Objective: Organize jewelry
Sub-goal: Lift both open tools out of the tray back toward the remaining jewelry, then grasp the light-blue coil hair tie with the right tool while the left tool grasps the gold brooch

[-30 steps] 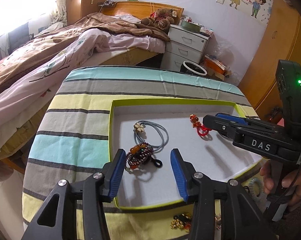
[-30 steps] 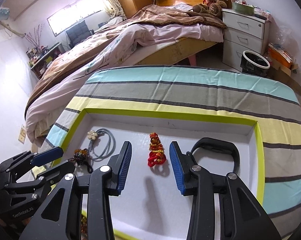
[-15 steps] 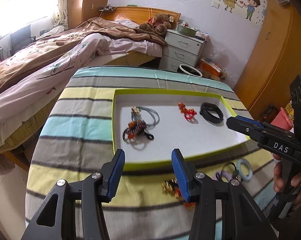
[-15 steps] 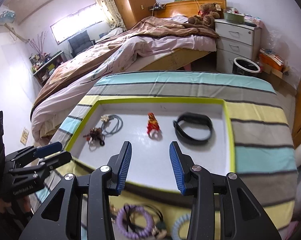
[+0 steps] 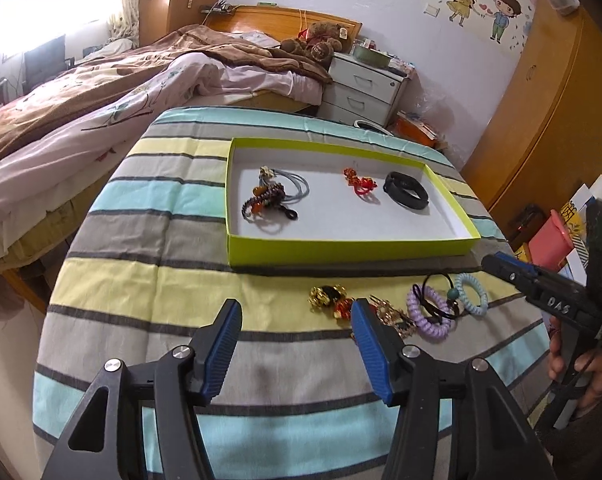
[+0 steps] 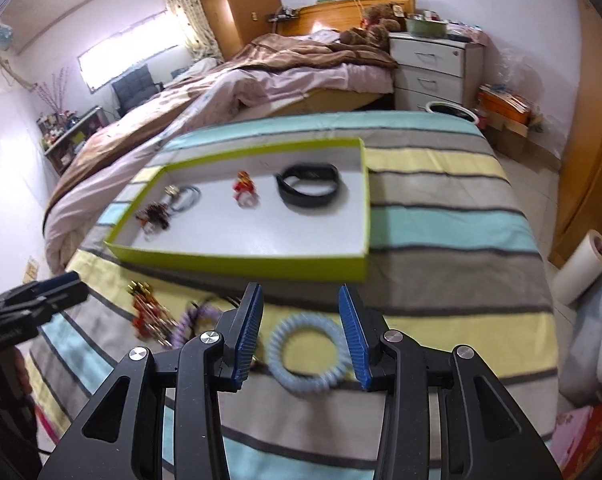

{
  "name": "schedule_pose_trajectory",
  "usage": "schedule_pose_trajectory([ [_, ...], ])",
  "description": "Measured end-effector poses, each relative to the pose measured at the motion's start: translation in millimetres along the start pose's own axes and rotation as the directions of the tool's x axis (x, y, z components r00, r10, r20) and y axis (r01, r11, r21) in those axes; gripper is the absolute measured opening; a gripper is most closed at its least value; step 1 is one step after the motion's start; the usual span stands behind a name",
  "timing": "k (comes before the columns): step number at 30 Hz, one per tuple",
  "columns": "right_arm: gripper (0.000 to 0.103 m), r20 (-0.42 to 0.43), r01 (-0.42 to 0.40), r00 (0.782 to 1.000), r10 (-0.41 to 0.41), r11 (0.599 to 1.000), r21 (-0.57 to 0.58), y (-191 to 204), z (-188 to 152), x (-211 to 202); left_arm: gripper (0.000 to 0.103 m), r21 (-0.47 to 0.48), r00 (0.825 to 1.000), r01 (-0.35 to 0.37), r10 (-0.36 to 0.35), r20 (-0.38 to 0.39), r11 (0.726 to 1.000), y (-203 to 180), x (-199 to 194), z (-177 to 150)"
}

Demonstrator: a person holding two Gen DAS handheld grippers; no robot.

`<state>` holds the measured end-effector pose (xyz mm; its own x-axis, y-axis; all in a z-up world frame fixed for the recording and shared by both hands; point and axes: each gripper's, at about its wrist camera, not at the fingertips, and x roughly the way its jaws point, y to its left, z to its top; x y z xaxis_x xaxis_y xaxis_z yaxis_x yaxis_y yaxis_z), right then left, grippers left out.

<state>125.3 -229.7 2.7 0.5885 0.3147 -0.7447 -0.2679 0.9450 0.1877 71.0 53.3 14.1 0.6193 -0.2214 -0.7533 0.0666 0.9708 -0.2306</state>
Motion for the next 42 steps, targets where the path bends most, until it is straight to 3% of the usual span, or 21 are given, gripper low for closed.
schedule_pose_trajectory([
  [8,0.041,-0.058,0.081,0.995,-0.082,0.996,-0.021,-13,-14,8,0.058,-0.016,0.998,0.039,-0.040,-0.039,0.999,-1,0,-14],
  [12,0.041,-0.076,0.079,0.994,-0.081,0.996,-0.037,-15,-22,13,0.058,0.002,0.998,0.018,-0.018,-0.066,1.000,-5,1,-23],
  [22,0.040,-0.079,0.107,0.990,-0.114,0.991,-0.086,-6,-31,15,0.058,-0.014,0.996,0.047,-0.047,-0.071,0.999,-3,-2,-28],
  [26,0.015,-0.072,0.126,0.989,-0.133,0.988,-0.091,-5,-32,13,0.058,-0.016,0.996,0.038,-0.039,-0.080,0.999,-5,2,-28],
  [42,0.011,0.018,0.062,0.998,-0.063,0.996,0.057,-23,-34,-15,0.058,0.010,0.997,-0.032,0.033,-0.066,0.999,-5,31,-2],
])
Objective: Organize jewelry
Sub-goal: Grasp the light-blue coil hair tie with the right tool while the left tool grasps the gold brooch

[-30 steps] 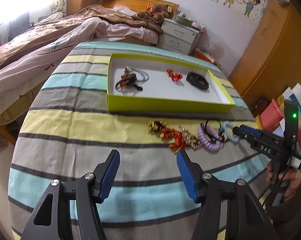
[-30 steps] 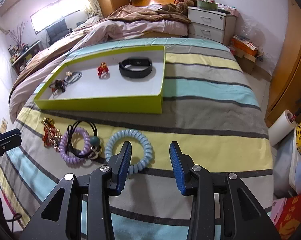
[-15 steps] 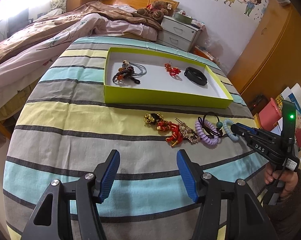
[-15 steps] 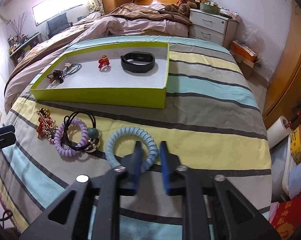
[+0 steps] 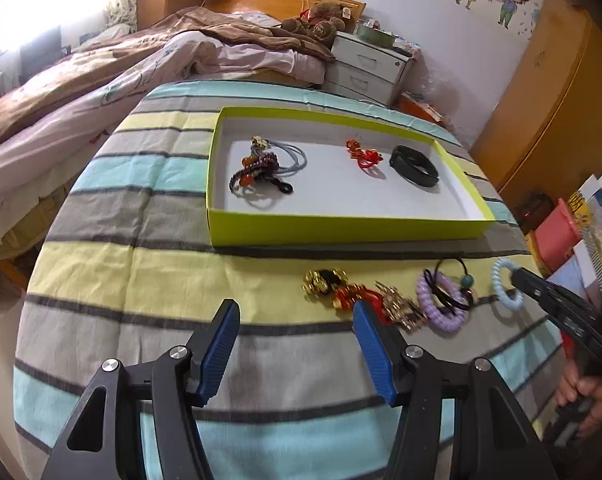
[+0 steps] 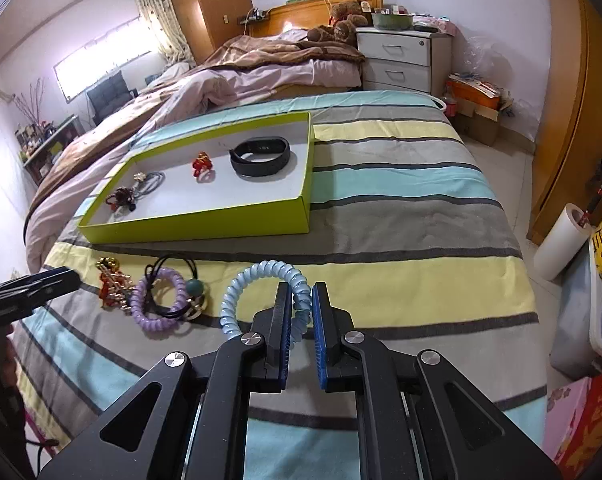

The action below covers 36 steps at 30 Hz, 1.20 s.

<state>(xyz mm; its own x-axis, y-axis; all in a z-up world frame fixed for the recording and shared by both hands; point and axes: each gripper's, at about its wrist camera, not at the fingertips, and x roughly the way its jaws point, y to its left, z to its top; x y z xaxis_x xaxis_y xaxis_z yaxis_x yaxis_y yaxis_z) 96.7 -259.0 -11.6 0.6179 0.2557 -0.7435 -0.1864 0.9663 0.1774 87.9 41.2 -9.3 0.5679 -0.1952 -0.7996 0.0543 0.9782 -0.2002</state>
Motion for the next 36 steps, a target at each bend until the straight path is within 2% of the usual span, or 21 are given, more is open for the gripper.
schedule_pose_trajectory([
  [4,0.011,0.011,-0.021,1.000,0.021,1.000,0.008,4,-3,-5,0.058,-0.008,0.999,-0.031,0.031,0.011,0.999,1,8,7],
  [6,0.011,0.013,-0.028,1.000,0.028,1.000,0.009,5,-3,-7,0.058,0.004,0.997,-0.073,0.073,0.005,0.997,2,15,10],
  [9,0.011,0.011,-0.036,0.999,0.036,0.999,0.007,7,-4,-6,0.058,0.005,0.999,-0.050,0.050,0.009,0.999,1,17,11],
  [20,0.011,0.013,-0.047,0.999,0.046,0.999,0.018,6,-6,-6,0.058,0.082,0.999,-0.046,0.048,-0.014,0.996,-21,29,7],
  [32,0.011,0.014,-0.055,0.998,0.055,0.998,0.011,9,-4,-4,0.056,0.153,0.994,-0.109,0.110,0.004,0.982,-29,36,8],
  [36,0.011,0.015,-0.061,0.998,0.061,0.998,0.010,11,-4,-4,0.044,0.143,0.995,-0.104,0.103,0.008,0.984,-25,34,8],
])
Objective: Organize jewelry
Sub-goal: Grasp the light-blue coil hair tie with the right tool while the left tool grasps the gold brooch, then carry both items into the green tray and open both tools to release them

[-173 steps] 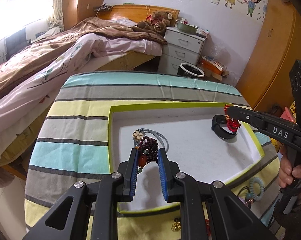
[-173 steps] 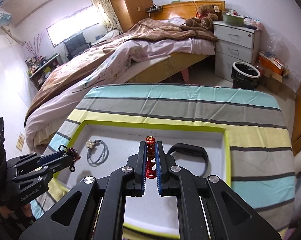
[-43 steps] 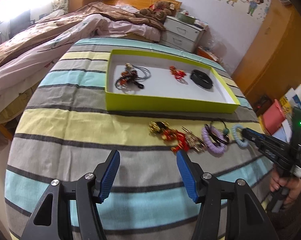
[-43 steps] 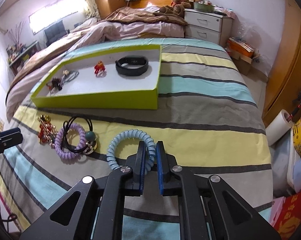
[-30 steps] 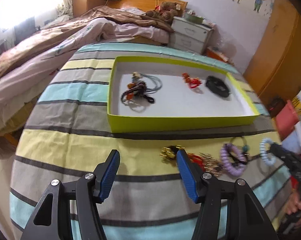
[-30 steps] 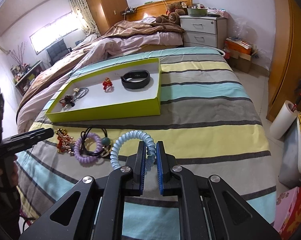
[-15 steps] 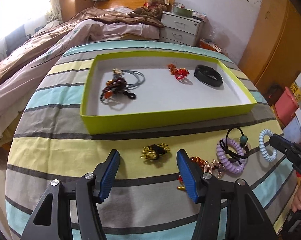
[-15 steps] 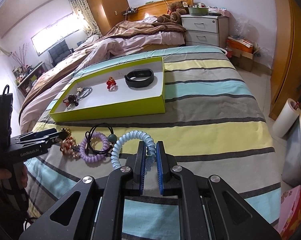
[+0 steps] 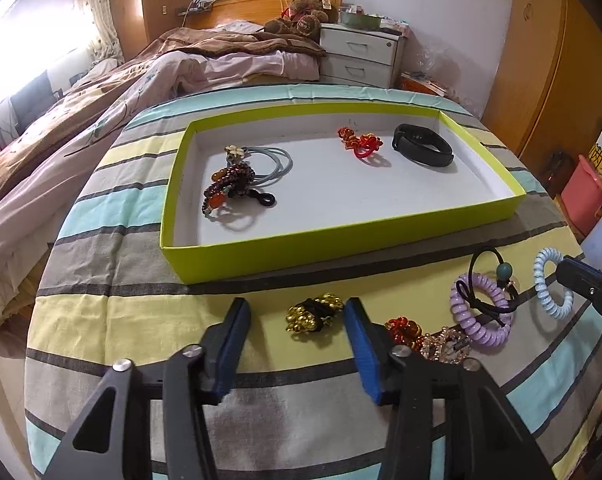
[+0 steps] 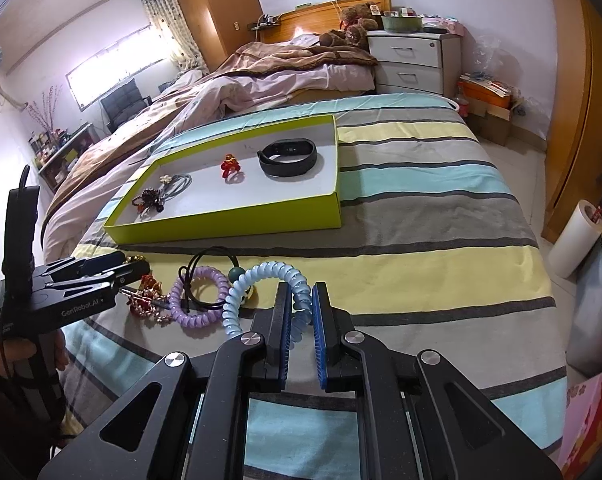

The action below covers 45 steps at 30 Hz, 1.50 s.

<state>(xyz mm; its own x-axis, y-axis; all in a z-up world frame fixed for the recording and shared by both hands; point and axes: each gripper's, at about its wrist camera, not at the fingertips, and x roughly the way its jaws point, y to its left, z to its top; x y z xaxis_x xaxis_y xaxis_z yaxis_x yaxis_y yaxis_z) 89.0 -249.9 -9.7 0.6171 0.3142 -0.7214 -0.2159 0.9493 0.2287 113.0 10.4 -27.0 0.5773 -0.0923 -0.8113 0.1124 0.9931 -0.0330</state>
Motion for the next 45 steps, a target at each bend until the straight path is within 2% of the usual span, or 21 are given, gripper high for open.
schedule_pose_trajectory([
  [1,0.011,0.000,0.001,1.000,-0.001,1.000,0.002,0,0,0,0.038,-0.003,1.000,0.001,-0.001,0.001,1.000,1,0,0],
  [6,0.011,0.001,0.000,1.000,0.000,1.000,0.000,0,0,0,0.027,-0.018,0.999,0.033,-0.033,0.008,0.999,5,-3,-1],
  [17,0.011,0.010,0.002,1.000,-0.002,1.000,-0.005,6,1,0,0.021,-0.047,0.998,0.062,-0.061,0.023,0.997,12,-12,-7],
  [18,0.011,0.011,0.001,1.000,-0.001,1.000,-0.005,6,2,-1,0.016,-0.045,0.998,0.062,-0.061,0.027,0.997,12,-14,-7],
  [24,0.011,0.016,0.000,1.000,0.000,1.000,-0.008,9,3,-3,0.016,-0.056,0.998,0.056,-0.055,0.027,0.997,17,-17,-8],
  [27,0.011,0.017,-0.004,1.000,0.004,1.000,-0.010,11,3,-3,0.017,-0.082,0.996,0.085,-0.084,0.018,0.993,22,-14,-9],
  [32,0.011,0.011,-0.001,1.000,0.001,1.000,-0.009,11,2,-2,0.023,-0.090,0.997,0.072,-0.072,0.010,0.993,24,-10,-9],
  [36,0.011,0.011,0.001,1.000,0.000,1.000,-0.014,11,2,-1,0.037,-0.046,0.998,0.066,-0.066,0.007,0.997,16,-8,-7],
  [37,0.011,0.011,0.000,1.000,0.000,1.000,-0.015,12,2,-1,0.038,-0.037,0.998,0.062,-0.062,0.005,0.997,13,-8,-6],
  [41,0.011,0.010,-0.001,1.000,0.001,1.000,-0.016,13,2,0,0.036,-0.005,1.000,0.027,-0.027,0.001,1.000,7,-7,-7],
  [45,0.011,0.013,-0.001,1.000,0.001,1.000,-0.017,13,2,0,0.020,-0.011,1.000,0.018,-0.018,0.000,1.000,11,-8,-6],
])
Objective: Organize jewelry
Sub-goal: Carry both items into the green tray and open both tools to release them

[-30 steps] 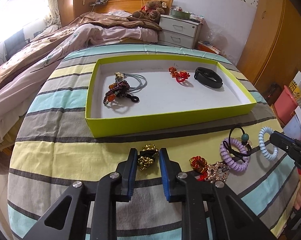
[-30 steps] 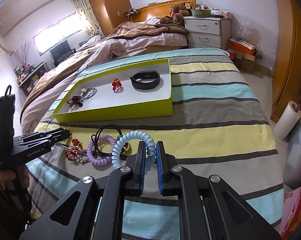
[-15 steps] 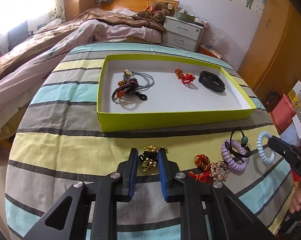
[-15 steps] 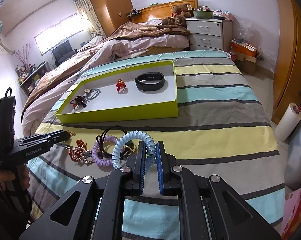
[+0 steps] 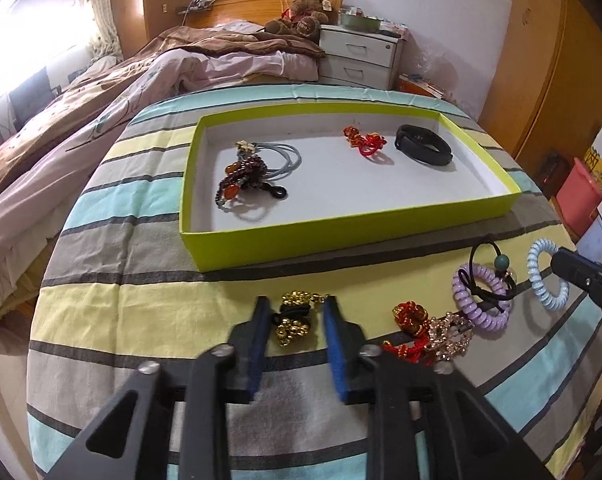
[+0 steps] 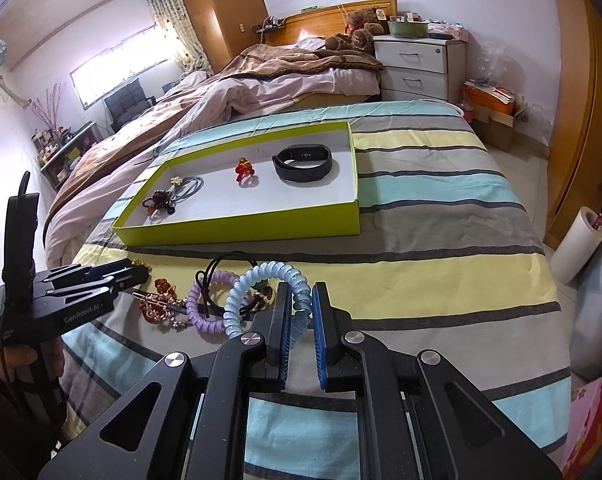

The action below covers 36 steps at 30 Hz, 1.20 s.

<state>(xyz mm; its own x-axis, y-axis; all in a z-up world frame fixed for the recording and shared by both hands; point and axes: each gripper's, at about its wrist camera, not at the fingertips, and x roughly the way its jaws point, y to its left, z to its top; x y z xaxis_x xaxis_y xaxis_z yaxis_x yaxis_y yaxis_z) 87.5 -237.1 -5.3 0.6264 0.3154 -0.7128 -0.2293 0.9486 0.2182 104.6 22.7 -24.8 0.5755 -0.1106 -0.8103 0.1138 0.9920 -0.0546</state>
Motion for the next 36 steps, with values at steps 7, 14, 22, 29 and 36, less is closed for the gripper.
schedule_pose_trajectory([
  [7,0.011,0.002,-0.002,1.000,0.002,1.000,0.001,0,0,0,0.017,-0.012,1.000,0.003,-0.003,0.010,1.000,7,-4,-1],
  [14,0.011,0.012,-0.005,1.000,0.005,1.000,-0.003,3,4,-3,0.017,-0.023,0.999,0.016,-0.015,0.042,1.000,12,-17,0],
  [22,0.011,0.027,-0.010,1.000,0.010,1.000,-0.014,8,13,-6,0.017,-0.022,0.995,0.033,-0.030,0.095,0.999,13,-39,15],
  [29,0.011,0.041,-0.018,0.999,0.018,1.000,-0.006,8,38,-2,0.017,-0.019,0.990,0.065,-0.062,0.125,0.998,12,-42,44],
  [36,0.011,0.038,0.001,0.999,0.000,1.000,-0.014,9,61,15,0.017,-0.001,0.989,0.091,-0.090,0.119,0.996,5,-23,76],
])
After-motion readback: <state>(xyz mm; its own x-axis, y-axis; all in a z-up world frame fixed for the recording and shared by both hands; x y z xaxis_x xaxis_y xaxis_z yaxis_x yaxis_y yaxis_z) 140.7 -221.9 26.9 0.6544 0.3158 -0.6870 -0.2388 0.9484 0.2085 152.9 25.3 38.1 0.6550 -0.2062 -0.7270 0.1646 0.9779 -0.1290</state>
